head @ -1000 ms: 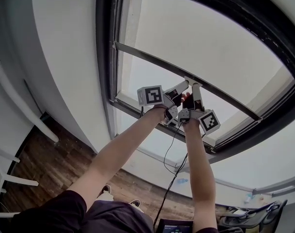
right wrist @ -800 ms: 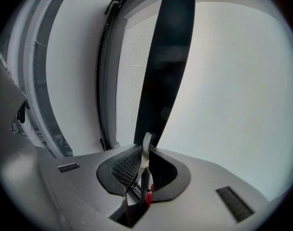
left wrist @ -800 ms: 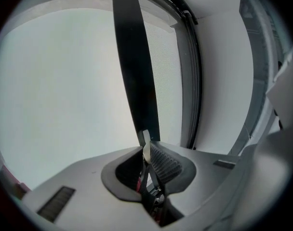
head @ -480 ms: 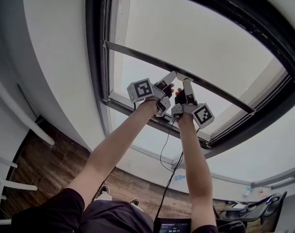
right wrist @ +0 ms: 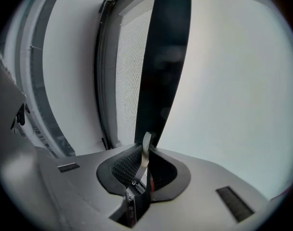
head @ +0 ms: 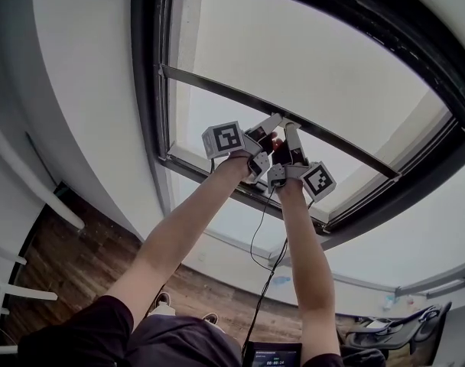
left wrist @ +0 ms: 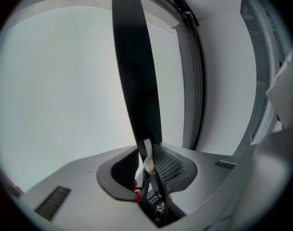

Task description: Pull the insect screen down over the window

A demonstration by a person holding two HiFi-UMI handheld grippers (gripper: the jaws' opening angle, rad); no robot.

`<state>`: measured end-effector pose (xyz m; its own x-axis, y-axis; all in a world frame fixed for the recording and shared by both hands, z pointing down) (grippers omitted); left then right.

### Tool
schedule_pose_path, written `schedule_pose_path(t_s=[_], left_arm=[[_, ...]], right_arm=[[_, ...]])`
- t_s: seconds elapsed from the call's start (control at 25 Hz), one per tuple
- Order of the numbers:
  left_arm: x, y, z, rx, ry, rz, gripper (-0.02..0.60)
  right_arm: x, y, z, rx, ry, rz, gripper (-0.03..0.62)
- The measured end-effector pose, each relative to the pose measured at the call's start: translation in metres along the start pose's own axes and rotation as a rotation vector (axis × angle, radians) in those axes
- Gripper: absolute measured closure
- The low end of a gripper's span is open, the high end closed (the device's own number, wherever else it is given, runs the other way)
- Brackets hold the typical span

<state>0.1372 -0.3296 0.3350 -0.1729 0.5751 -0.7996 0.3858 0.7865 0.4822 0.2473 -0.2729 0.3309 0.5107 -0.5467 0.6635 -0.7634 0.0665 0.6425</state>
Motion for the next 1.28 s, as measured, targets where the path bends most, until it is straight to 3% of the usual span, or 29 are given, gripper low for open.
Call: schedule_pose_path(t_s=[0.4, 0.52, 0.68, 0.76, 0.84, 0.92, 1.04, 1.12, 1.28], left_arm=[[0.0, -0.002, -0.001, 0.017, 0.0, 0.024, 0.489], [0.0, 0.001, -0.001, 0.026, 0.0, 0.013, 0.491], [-0.003, -0.005, -0.003, 0.027, 0.017, 0.021, 0.491], [-0.004, -0.005, -0.004, 0.018, 0.042, 0.019, 0.492], [-0.005, -0.002, -0.003, 0.002, 0.056, -0.007, 0.492], [-0.006, 0.004, -0.002, -0.023, 0.06, -0.068, 0.492], [-0.008, -0.004, -0.006, -0.037, 0.055, -0.14, 0.494], [-0.007, -0.014, -0.009, -0.029, 0.056, -0.076, 0.494], [-0.008, -0.01, -0.008, -0.016, 0.047, 0.026, 0.494]], right_arm=[[-0.006, -0.003, 0.004, -0.085, -0.04, -0.057, 0.548], [-0.005, -0.005, -0.001, -0.094, 0.009, -0.076, 0.546], [0.0, -0.009, -0.004, -0.071, -0.01, -0.029, 0.545], [-0.004, -0.009, -0.001, -0.094, -0.005, -0.079, 0.543], [-0.007, -0.01, -0.002, -0.097, 0.025, -0.115, 0.543], [-0.007, -0.01, -0.005, -0.069, 0.029, -0.087, 0.543], [-0.012, -0.01, 0.014, -0.066, -0.083, -0.105, 0.545], [-0.008, -0.009, 0.018, -0.08, -0.084, -0.079, 0.545], [0.0, -0.006, 0.001, -0.092, 0.004, -0.011, 0.545]])
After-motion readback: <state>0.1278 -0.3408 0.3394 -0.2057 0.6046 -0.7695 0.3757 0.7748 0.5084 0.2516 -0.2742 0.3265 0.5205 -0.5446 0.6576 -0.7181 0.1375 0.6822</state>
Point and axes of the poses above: the fingertips, and each gripper's own axes: z forward along the fingers, x to its right, y out of its underside, the point moved 6 cm from there along -z, backward along the fingers, and after that the axes turned 10 degrees about -x, right-handed, at the moved point
